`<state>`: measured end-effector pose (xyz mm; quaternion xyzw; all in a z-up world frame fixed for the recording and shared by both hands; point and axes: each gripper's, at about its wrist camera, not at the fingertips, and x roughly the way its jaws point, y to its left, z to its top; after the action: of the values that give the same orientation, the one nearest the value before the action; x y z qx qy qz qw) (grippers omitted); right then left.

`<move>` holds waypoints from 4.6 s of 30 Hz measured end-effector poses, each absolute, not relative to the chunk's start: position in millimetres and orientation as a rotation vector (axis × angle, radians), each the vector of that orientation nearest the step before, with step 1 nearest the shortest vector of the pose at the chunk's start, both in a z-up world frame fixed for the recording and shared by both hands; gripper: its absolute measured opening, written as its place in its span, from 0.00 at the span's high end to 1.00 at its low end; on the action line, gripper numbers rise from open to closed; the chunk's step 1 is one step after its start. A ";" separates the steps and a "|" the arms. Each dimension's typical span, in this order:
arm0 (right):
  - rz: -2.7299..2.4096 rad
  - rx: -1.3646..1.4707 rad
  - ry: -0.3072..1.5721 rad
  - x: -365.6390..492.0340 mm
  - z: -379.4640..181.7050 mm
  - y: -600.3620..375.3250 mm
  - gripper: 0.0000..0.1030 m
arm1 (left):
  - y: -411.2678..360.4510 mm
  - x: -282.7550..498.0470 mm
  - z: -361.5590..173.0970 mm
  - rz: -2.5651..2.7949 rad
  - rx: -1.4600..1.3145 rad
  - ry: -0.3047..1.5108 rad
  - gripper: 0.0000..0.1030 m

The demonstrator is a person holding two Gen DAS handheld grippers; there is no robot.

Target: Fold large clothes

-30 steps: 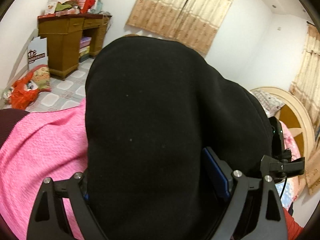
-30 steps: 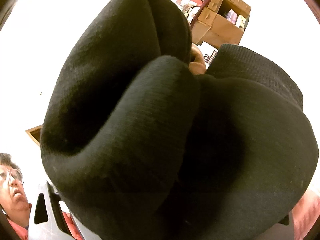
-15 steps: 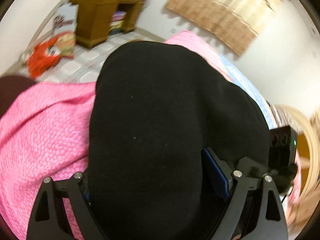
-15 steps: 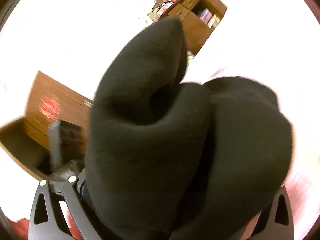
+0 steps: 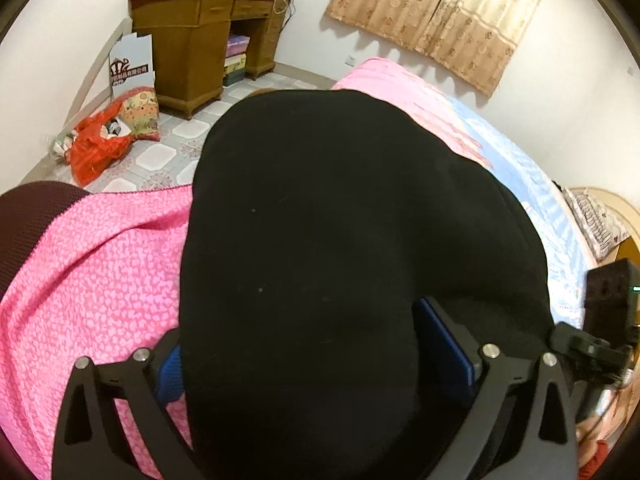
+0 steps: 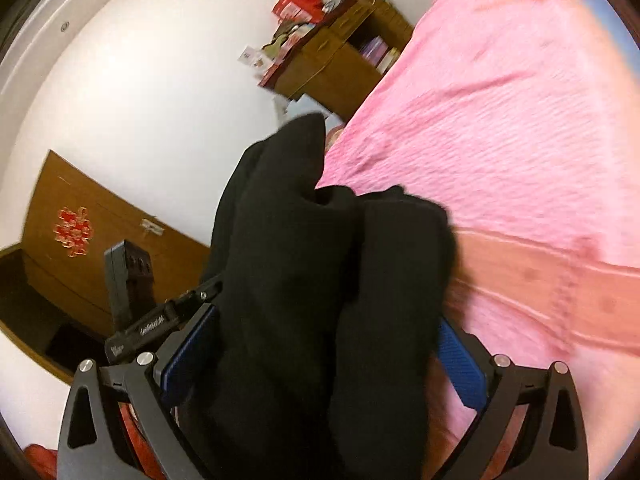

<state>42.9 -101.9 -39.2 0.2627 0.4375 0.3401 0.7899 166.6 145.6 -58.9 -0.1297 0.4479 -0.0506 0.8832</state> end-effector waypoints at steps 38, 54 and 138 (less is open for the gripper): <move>0.387 0.209 0.794 24.1 -19.1 -66.4 0.46 | 74.2 149.7 -52.4 -0.048 0.085 0.874 0.00; 0.397 0.125 0.792 7.0 -66.0 -43.8 0.44 | 79.5 117.6 -35.6 -0.095 0.019 0.870 0.00; 0.365 0.567 0.679 -63.7 -43.8 -93.8 0.21 | 80.6 3.4 -17.5 -0.026 0.121 0.607 0.00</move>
<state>-63.7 -93.8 -43.8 0.2729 0.3266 0.1755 0.8877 3.4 80.6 -17.5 0.0593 0.2989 -0.0127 0.9524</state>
